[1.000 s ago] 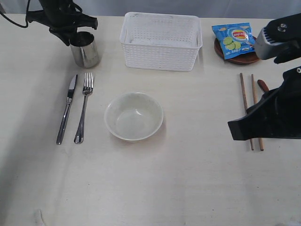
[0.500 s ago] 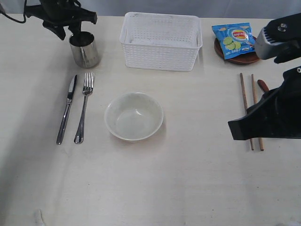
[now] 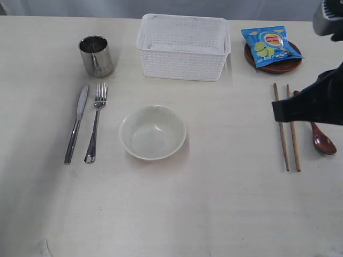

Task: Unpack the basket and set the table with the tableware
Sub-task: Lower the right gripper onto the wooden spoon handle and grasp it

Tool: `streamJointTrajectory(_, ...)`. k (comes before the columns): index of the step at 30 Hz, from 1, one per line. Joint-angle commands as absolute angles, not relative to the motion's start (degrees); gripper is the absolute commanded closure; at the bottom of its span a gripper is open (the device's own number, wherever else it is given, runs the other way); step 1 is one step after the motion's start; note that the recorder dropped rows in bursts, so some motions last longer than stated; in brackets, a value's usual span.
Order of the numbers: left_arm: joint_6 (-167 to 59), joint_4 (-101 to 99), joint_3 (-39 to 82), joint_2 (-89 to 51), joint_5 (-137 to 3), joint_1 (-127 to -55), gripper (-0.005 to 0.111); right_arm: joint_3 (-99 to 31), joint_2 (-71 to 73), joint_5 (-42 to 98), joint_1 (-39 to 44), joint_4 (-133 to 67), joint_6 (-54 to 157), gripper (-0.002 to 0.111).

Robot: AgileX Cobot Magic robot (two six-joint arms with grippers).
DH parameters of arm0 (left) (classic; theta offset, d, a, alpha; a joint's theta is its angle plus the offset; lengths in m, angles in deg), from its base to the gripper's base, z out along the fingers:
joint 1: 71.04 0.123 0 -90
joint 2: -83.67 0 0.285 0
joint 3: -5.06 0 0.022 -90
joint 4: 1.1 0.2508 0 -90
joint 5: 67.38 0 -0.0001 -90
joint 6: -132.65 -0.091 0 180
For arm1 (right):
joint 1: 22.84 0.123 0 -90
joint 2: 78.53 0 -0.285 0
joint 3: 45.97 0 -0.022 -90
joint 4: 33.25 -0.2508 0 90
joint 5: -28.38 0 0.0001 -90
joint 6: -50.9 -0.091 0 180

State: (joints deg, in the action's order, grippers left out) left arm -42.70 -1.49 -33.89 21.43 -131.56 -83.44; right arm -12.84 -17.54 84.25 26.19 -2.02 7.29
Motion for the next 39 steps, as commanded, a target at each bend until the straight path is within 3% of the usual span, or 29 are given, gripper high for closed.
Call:
streamJointTrajectory(1,-43.0,-1.1,-34.1,17.0,-134.0,-83.6,0.106,-15.8,-17.8,85.9,25.9,4.4,4.9,0.109)
streamJointTrajectory(9,-43.5,-2.0,-25.2,9.0,-127.5,-83.6,0.107,-26.1,-17.5,87.9,25.9,9.6,3.9,0.109)
streamJointTrajectory(19,-43.9,-2.0,4.5,-10.1,-107.2,-83.6,0.107,-36.4,-7.8,92.5,24.8,12.3,9.3,0.109)
streamJointTrajectory(25,-43.0,-2.0,19.2,-22.9,-100.9,-83.6,0.107,-39.5,1.9,92.4,11.1,4.7,20.6,0.109)
streamJointTrajectory(33,-43.0,-1.6,28.1,-38.8,-100.7,-83.6,0.107,-43.3,17.0,91.2,-13.8,-26.4,47.0,0.109)
streamJointTrajectory(39,-43.0,-1.7,33.0,-48.6,-100.9,-83.6,0.107,-43.3,24.2,90.1,-22.4,-32.0,52.3,0.108)
